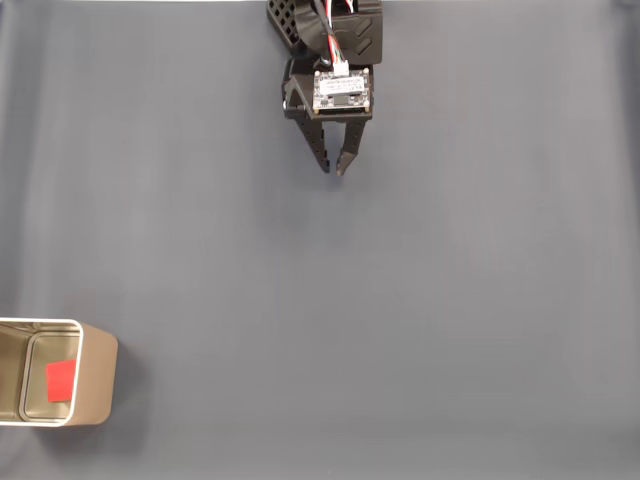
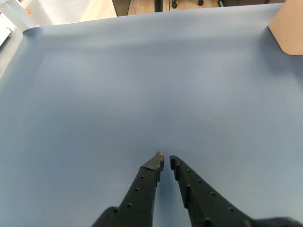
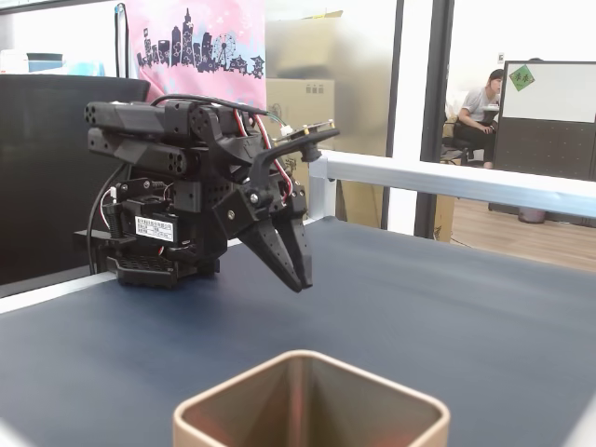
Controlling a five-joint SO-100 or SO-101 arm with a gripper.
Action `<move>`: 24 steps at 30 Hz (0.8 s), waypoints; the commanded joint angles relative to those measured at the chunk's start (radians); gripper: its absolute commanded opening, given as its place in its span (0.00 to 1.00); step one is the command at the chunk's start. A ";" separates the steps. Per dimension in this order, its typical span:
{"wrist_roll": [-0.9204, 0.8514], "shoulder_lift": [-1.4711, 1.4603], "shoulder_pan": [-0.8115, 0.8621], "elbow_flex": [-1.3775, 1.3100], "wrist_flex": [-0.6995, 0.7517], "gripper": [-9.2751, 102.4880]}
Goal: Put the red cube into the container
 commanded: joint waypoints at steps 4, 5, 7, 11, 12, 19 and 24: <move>0.031 0.072 0.003 0.002 0.129 0.09; 0.021 0.080 0.014 0.015 0.141 0.09; 0.009 0.091 0.037 0.041 0.150 0.09; -0.011 0.141 0.071 0.091 0.173 0.09; -0.018 0.156 0.077 0.106 0.183 0.09; 0.021 0.281 0.032 0.109 0.354 0.09; 0.023 0.291 0.029 0.109 0.413 0.09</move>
